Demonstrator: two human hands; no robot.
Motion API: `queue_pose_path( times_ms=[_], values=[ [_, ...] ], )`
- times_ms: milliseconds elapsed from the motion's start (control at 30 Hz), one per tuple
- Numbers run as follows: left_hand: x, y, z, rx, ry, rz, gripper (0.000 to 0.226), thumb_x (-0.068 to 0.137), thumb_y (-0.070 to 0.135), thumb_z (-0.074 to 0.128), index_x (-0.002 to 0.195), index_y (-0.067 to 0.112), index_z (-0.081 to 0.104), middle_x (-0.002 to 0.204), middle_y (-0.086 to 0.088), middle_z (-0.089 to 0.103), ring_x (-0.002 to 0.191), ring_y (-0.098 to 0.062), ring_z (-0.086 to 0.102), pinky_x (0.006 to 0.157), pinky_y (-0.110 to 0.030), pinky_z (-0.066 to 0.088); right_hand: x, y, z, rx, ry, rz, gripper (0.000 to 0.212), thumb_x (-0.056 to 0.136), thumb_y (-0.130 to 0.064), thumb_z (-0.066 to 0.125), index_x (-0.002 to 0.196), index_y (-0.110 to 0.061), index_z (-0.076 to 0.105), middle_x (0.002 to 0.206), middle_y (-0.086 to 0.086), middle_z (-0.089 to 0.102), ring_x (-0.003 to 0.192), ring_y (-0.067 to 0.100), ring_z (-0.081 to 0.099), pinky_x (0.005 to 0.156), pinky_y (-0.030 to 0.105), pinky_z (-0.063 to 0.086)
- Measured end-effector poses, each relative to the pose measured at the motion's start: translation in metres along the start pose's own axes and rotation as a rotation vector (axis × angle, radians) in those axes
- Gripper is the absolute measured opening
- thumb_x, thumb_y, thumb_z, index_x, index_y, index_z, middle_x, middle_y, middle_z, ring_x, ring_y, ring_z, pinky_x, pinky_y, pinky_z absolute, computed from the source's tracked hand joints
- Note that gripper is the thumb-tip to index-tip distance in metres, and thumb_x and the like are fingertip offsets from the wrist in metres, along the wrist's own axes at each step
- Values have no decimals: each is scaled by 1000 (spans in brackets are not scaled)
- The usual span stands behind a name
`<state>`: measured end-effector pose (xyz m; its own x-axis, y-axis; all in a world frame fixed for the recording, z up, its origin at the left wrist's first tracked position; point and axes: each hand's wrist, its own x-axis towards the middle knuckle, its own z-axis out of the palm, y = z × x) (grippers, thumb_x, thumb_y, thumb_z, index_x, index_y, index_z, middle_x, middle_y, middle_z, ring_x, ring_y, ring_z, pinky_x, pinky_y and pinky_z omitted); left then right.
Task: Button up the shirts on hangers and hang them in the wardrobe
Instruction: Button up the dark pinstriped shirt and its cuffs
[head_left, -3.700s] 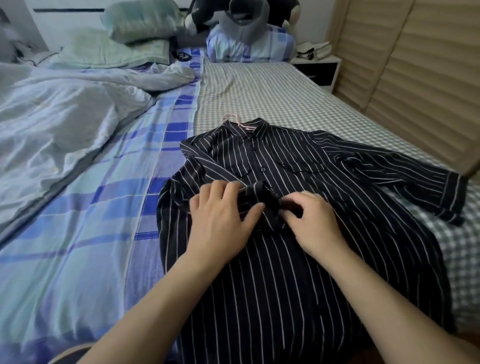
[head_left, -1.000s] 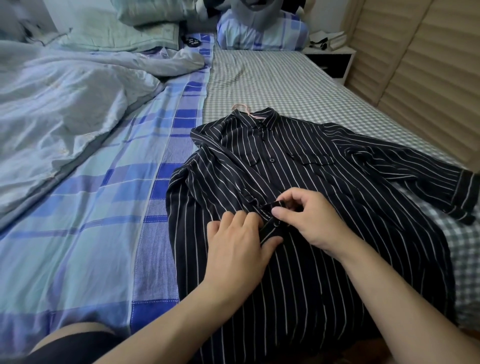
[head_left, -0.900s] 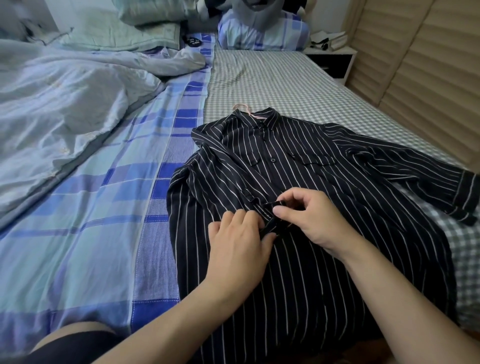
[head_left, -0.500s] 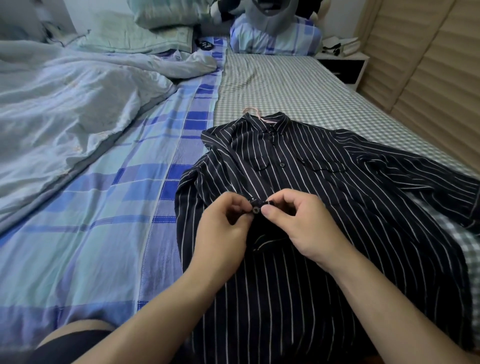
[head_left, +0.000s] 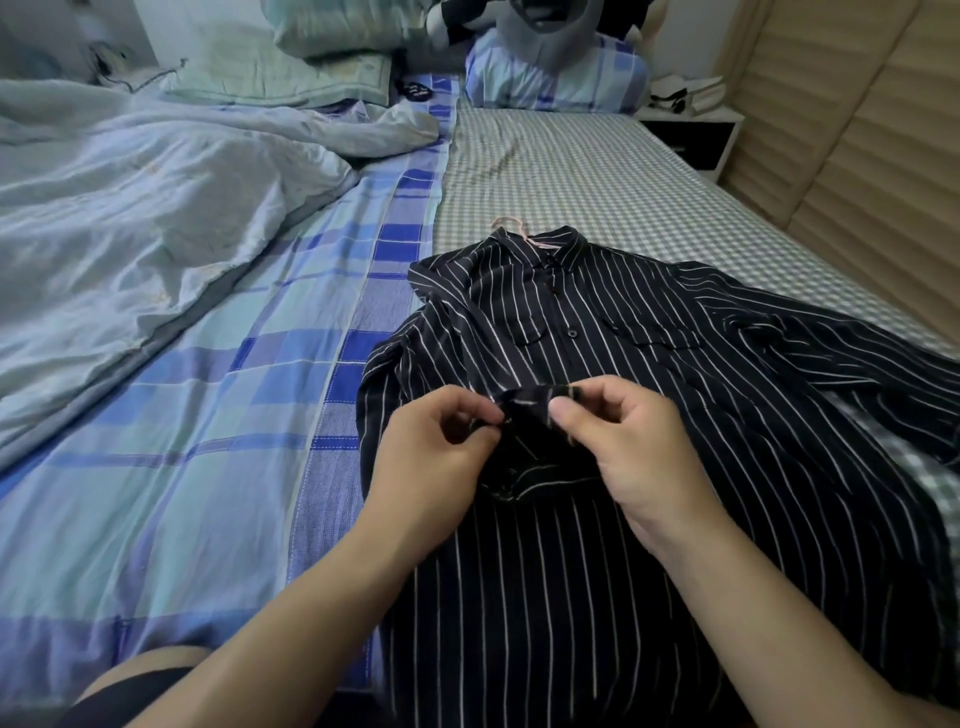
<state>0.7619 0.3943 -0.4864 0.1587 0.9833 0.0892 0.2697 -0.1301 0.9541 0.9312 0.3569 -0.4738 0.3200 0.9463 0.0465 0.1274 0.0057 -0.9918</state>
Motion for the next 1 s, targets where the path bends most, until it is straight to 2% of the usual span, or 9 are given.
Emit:
queue_pose_path(
  times_ms=[100,167,233,467,567,667,833,933,1000],
  values=[
    [-4,6,-1,227,-66,108,26,83,7,74,81,30,62,75,14,68,66,-4,61,61,-14,45,-4,-2,-1,-268,123,-210,8,88,-15,76,86,-22,73,76,-6,70,73,6,66,69,13,50],
    [-6,7,2,257,-51,135,29,81,9,73,84,30,53,74,9,65,65,-8,57,59,-18,44,-7,3,9,-461,44,-357,11,85,-10,78,85,-20,73,77,-11,65,76,6,62,68,10,45],
    [-6,5,4,237,-45,110,32,80,10,72,85,30,48,74,8,63,62,-7,54,58,-21,44,-7,12,15,-516,-30,-393,12,82,-7,81,84,-18,75,78,-14,62,77,6,61,69,9,43],
    [-5,2,3,184,41,101,31,81,12,75,80,30,49,73,11,63,57,-7,51,55,-18,41,-4,12,11,-485,-38,-347,12,82,-10,82,86,-20,78,79,-13,64,78,7,63,70,11,47],
    [-3,0,4,129,42,46,30,81,13,77,79,29,51,71,6,65,58,-5,52,56,-16,41,-6,13,16,-459,-40,-295,14,82,-7,81,86,-19,76,79,-11,66,78,7,63,70,11,47],
    [-2,1,4,21,23,-24,27,81,10,79,78,22,55,70,0,67,58,-7,53,58,-22,44,-8,15,17,-427,-74,-208,19,82,-9,81,88,-24,71,78,-11,67,77,6,64,71,15,51],
    [0,1,3,-213,-22,-163,27,82,5,80,75,17,57,64,0,64,62,-14,57,63,-30,47,-6,13,17,-334,-73,-139,23,83,-7,80,85,-26,68,76,-7,66,69,0,60,67,10,48],
    [0,0,2,-212,-8,-145,28,82,6,81,74,17,56,66,-3,64,63,-16,58,65,-33,48,-7,11,13,-307,-140,-113,26,85,-4,77,92,-28,70,81,-6,69,76,0,64,73,12,51],
    [1,-1,1,-214,8,-133,27,83,6,80,75,15,56,66,-2,64,63,-14,58,63,-30,48,-6,9,6,-243,-226,-76,27,90,1,69,101,-23,72,89,-3,74,87,6,71,83,19,55]
  ],
)
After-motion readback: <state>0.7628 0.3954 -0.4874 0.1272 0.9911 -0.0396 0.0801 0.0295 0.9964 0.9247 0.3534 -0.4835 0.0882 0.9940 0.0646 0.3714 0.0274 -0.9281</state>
